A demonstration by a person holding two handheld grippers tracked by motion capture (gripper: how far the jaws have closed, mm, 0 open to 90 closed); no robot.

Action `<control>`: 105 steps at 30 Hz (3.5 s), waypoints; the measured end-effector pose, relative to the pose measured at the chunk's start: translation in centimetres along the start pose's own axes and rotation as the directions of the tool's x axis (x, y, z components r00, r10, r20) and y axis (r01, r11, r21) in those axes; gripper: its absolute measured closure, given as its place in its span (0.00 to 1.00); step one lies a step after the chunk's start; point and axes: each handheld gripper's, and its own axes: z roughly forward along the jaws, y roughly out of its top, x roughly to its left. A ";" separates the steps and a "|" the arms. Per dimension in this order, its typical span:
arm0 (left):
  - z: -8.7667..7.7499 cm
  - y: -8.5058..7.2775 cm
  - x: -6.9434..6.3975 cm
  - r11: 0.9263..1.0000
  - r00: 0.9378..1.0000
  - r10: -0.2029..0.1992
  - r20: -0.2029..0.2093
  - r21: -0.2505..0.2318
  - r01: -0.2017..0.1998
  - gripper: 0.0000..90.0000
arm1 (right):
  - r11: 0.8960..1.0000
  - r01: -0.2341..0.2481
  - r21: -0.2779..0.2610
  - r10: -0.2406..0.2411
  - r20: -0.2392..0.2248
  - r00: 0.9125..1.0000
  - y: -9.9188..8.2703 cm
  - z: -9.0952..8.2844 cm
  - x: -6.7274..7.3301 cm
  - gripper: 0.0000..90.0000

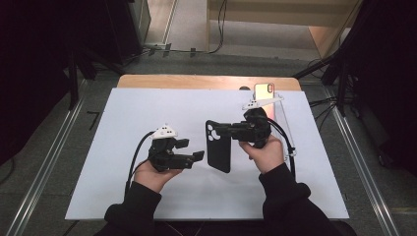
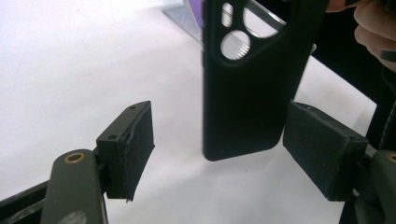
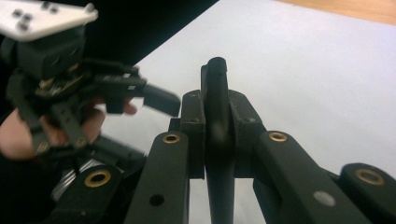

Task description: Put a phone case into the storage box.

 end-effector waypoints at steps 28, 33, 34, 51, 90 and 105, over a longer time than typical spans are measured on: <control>-0.7 2.3 0.5 0.988 0.978 0.123 0.169 0.071 -0.137 0.28 | 0.988 0.146 0.058 -0.134 -0.182 0.974 -1.2 0.3 0.2 0.85; -0.7 2.4 0.4 0.987 0.971 0.129 0.202 0.069 -0.145 0.30 | 0.984 0.166 0.071 -0.147 -0.222 0.964 -1.2 0.6 0.5 0.85; -0.7 2.4 0.3 0.987 0.970 0.132 0.204 0.066 -0.148 0.32 | 0.982 0.172 0.074 -0.151 -0.230 0.961 -1.3 0.7 0.6 0.85; -0.5 2.0 0.1 0.973 0.938 0.200 0.285 0.053 -0.224 0.65 | 0.976 0.197 0.088 -0.159 -0.326 0.932 -1.3 1.5 1.1 0.85; -2.9 3.8 1.6 0.993 0.994 0.018 0.105 0.110 -0.030 0.86 | 0.981 0.193 0.028 -0.188 -0.121 0.975 -1.1 1.0 0.6 0.17; -3.4 4.3 1.5 0.996 1.000 -0.028 0.001 0.086 0.028 0.85 | 0.980 0.177 0.095 -0.177 -0.011 0.984 -2.1 3.6 1.8 0.02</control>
